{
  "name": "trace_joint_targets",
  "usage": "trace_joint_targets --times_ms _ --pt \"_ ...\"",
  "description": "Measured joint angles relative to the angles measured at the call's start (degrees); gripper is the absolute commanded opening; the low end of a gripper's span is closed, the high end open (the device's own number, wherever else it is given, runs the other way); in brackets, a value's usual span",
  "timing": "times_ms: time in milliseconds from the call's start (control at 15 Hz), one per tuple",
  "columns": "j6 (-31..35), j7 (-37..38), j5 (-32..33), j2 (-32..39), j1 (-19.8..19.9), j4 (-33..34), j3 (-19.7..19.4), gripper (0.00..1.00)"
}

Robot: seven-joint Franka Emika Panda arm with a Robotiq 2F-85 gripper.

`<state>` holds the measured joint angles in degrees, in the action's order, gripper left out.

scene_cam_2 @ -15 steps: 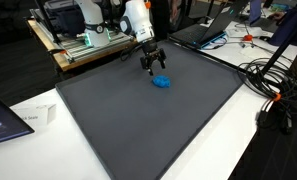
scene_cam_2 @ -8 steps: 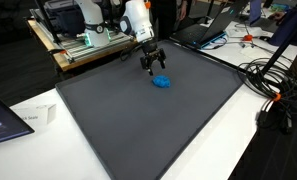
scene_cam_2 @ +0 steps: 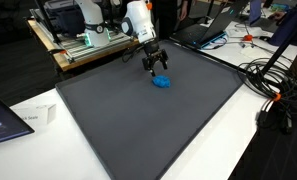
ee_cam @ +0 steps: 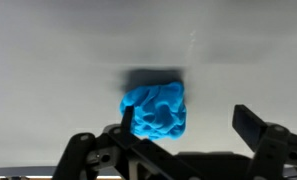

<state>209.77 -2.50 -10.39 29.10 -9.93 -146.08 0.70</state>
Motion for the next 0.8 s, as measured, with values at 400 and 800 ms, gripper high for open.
trace_joint_targets --times_ms 400,800 --pt "3.8 0.0 0.0 2.6 0.2 0.2 -0.9 1.0" --pt "7.2 0.0 0.0 5.2 0.3 1.5 -1.0 1.0"
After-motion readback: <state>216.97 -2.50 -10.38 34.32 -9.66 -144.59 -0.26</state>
